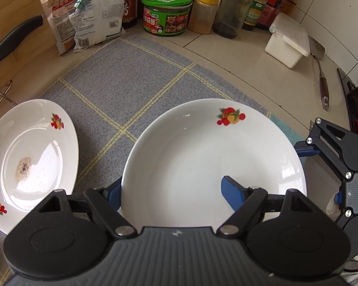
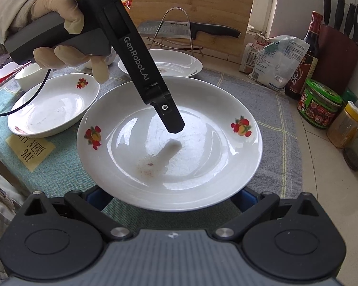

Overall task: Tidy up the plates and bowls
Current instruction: 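Lift the gripped plate with the left tool and carry it across the towel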

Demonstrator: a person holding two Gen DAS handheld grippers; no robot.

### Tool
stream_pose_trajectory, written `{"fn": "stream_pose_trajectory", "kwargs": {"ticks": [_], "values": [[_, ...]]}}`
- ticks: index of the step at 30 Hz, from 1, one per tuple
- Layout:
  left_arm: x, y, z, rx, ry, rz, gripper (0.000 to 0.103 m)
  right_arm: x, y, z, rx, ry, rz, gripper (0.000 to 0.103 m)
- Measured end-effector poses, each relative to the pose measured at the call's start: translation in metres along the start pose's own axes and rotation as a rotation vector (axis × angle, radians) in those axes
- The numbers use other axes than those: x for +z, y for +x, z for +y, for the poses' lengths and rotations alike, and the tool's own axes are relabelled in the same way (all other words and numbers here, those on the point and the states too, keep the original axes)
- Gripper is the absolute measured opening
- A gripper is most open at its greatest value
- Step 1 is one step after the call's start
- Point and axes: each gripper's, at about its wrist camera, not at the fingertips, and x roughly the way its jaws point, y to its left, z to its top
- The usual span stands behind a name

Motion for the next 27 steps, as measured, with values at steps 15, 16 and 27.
{"fn": "stream_pose_trajectory", "kwargs": {"ticks": [15, 16, 27], "values": [[0.050, 0.028, 0.005, 0.008, 0.033, -0.019, 0.082, 0.012, 0.016, -0.040, -0.050, 0.005, 0.001, 0.103], [0.053, 0.030, 0.005, 0.009, 0.037, -0.021, 0.082, 0.013, 0.017, -0.042, -0.052, 0.007, 0.002, 0.103], [0.079, 0.049, 0.010, 0.008, 0.051, -0.032, 0.082, 0.018, 0.030, -0.067, -0.073, 0.031, 0.008, 0.103]]}}
